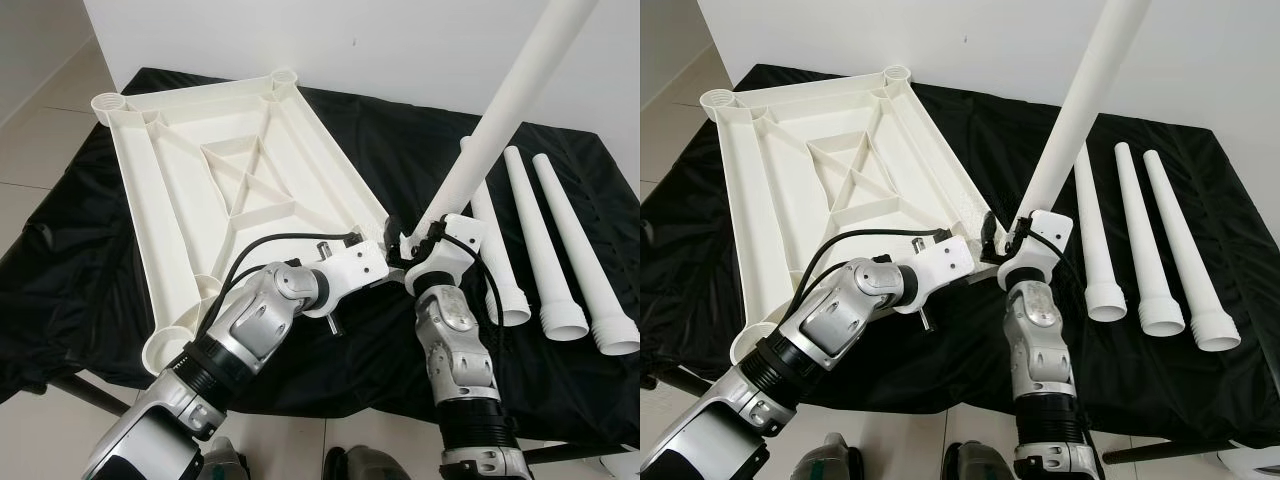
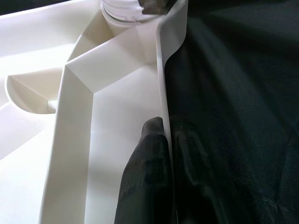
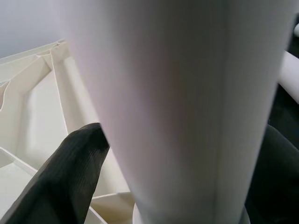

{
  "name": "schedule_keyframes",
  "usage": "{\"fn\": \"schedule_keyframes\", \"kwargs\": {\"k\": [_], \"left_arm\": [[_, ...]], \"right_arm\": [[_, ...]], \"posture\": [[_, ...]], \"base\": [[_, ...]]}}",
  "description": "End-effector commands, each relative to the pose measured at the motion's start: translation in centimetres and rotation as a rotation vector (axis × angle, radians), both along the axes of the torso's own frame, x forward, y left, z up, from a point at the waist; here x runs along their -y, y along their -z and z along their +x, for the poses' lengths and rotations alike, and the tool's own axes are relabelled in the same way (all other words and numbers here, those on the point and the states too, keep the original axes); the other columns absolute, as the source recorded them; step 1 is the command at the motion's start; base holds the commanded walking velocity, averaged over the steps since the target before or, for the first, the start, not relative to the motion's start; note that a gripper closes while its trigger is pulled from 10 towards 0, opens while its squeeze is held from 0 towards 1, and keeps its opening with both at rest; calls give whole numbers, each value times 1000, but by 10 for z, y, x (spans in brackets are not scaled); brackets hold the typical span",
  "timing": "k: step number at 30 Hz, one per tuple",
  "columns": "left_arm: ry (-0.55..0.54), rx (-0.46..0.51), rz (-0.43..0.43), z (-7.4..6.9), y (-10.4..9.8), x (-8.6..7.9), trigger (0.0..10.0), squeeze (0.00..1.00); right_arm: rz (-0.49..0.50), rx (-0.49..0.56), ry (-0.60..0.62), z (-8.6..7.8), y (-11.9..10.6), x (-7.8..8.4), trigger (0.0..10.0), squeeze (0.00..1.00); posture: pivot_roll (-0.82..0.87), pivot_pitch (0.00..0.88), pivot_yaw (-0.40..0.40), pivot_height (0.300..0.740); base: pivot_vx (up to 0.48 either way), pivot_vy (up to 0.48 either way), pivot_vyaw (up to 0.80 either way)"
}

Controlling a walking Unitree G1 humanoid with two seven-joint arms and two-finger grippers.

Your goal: Building children table

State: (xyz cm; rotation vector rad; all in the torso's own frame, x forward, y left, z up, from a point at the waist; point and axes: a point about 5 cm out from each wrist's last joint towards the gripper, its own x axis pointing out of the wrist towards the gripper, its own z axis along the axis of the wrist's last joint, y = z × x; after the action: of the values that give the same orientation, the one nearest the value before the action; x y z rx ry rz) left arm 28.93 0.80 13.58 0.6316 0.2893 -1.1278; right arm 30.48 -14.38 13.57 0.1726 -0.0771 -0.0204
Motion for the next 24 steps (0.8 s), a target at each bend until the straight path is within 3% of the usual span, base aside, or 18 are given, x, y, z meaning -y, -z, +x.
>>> {"fn": "schedule_keyframes", "kwargs": {"k": [1,2,3,10,14,18,24], "left_arm": [[43,10,2,-5,-1,8,10000,0],[43,10,2,-5,-1,8,10000,0],[43,10,2,-5,-1,8,10000,0],[44,10,3,-5,-1,7,10000,0],[50,8,9,-6,0,6,10000,0],[51,7,11,-7,0,6,10000,0],[53,7,14,-6,0,5,10000,0]], "right_arm": [[4,5,2,0,0,7,10000,1000],[-9,16,-15,0,-2,11,10000,678],[-20,24,-38,0,-3,13,10000,0],[-25,30,-68,0,-3,15,10000,0],[-80,83,-256,2,-7,27,10000,0],[-90,93,-301,2,-8,30,10000,0],[-132,123,-471,4,-15,47,10000,0]], "posture": [[-31,34,-57,740],[-31,34,-57,740],[-31,34,-57,740],[-31,34,-57,740],[-30,37,-43,740],[-30,37,-42,740],[-32,35,-38,740]], "base": [[0,0,0],[0,0,0],[0,0,0],[0,0,0],[0,0,0],[0,0,0],[0,0,0]]}}
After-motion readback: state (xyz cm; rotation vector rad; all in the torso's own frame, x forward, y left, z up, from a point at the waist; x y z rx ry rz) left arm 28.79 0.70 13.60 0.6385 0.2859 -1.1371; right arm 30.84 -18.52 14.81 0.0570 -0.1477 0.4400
